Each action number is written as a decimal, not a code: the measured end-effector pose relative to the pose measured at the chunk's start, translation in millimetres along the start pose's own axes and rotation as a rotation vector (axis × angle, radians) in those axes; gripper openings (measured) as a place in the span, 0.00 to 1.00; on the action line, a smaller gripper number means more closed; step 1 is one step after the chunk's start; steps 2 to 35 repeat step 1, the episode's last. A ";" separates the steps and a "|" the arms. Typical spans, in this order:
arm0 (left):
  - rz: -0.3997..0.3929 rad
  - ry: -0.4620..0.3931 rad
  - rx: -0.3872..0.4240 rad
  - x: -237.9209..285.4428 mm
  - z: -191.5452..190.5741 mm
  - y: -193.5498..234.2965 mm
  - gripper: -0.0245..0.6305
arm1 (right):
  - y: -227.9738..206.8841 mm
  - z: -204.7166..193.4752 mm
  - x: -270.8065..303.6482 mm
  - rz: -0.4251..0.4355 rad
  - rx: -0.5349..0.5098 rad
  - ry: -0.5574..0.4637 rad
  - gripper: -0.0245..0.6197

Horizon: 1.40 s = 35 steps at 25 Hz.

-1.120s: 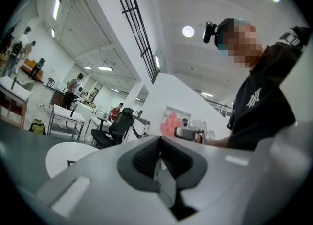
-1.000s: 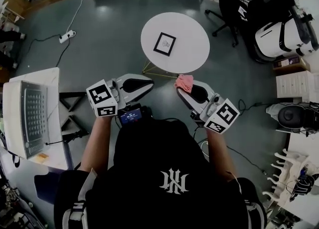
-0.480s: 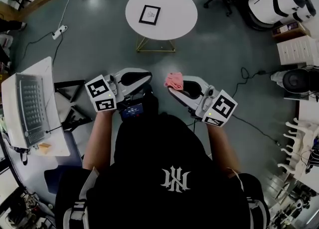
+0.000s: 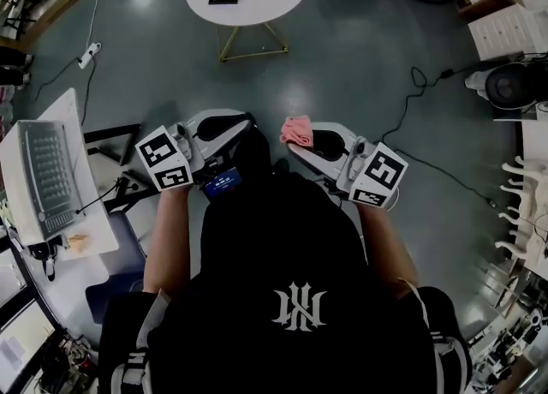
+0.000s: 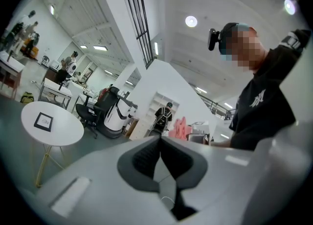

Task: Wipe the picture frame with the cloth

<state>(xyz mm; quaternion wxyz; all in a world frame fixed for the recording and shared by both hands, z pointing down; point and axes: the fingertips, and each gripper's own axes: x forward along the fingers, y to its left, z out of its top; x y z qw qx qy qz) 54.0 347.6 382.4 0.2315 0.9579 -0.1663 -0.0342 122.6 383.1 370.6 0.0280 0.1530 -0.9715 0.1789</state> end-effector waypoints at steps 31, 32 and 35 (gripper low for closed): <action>0.002 0.003 0.006 2.1 -1.7 -7.2 0.04 | 3.1 -0.2 -6.6 -0.001 -0.002 0.003 0.15; 0.002 0.003 0.006 2.1 -1.7 -7.2 0.04 | 3.1 -0.2 -6.6 -0.001 -0.002 0.003 0.15; 0.002 0.003 0.006 2.1 -1.7 -7.2 0.04 | 3.1 -0.2 -6.6 -0.001 -0.002 0.003 0.15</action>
